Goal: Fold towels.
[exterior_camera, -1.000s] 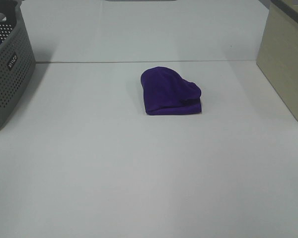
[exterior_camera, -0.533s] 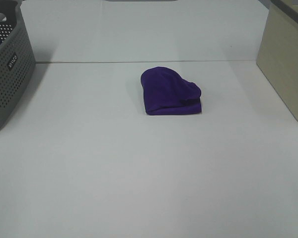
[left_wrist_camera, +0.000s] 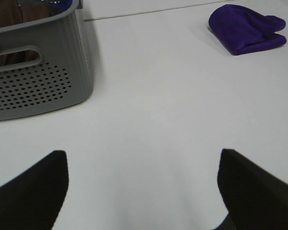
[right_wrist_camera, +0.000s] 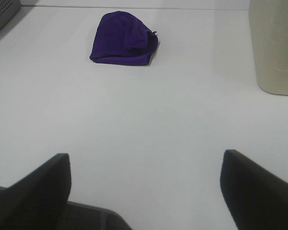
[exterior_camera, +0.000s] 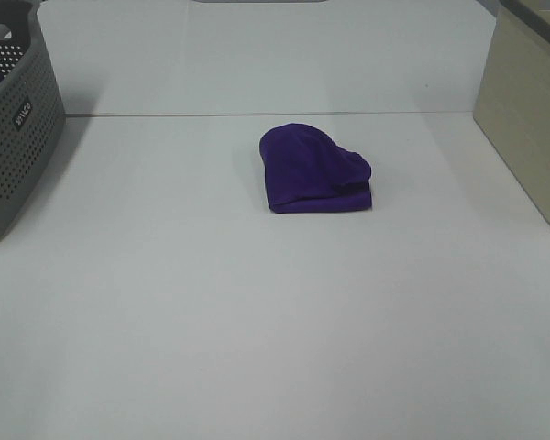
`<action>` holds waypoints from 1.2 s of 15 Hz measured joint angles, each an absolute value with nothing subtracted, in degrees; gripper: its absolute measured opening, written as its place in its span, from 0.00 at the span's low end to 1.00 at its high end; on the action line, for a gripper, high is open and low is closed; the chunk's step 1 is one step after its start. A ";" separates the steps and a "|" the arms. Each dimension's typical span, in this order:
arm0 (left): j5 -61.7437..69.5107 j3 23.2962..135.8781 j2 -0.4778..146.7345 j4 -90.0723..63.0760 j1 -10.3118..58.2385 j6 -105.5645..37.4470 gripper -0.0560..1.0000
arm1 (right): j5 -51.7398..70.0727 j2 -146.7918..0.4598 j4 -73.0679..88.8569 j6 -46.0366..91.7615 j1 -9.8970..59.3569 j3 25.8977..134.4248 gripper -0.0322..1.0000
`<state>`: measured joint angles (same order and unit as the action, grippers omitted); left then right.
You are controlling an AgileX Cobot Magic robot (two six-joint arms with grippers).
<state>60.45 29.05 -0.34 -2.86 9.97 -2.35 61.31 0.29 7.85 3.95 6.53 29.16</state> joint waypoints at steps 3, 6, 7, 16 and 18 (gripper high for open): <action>60.33 29.05 -0.34 -2.98 9.97 -2.35 0.79 | 61.31 0.29 7.79 3.95 6.53 29.16 0.83; 60.28 29.05 -0.34 -3.38 7.68 -2.35 0.79 | 61.25 0.29 7.68 4.01 6.53 29.16 0.83; 60.28 29.05 -0.34 -3.38 5.50 -2.35 0.79 | 61.25 0.29 7.05 4.07 6.53 29.16 0.83; 60.28 29.05 -0.34 -3.38 0.57 -2.35 0.79 | 61.25 0.29 5.67 4.47 6.53 29.16 0.83; 60.28 29.05 -0.34 -3.38 0.57 -2.35 0.79 | 61.25 0.29 5.67 4.47 6.53 29.16 0.83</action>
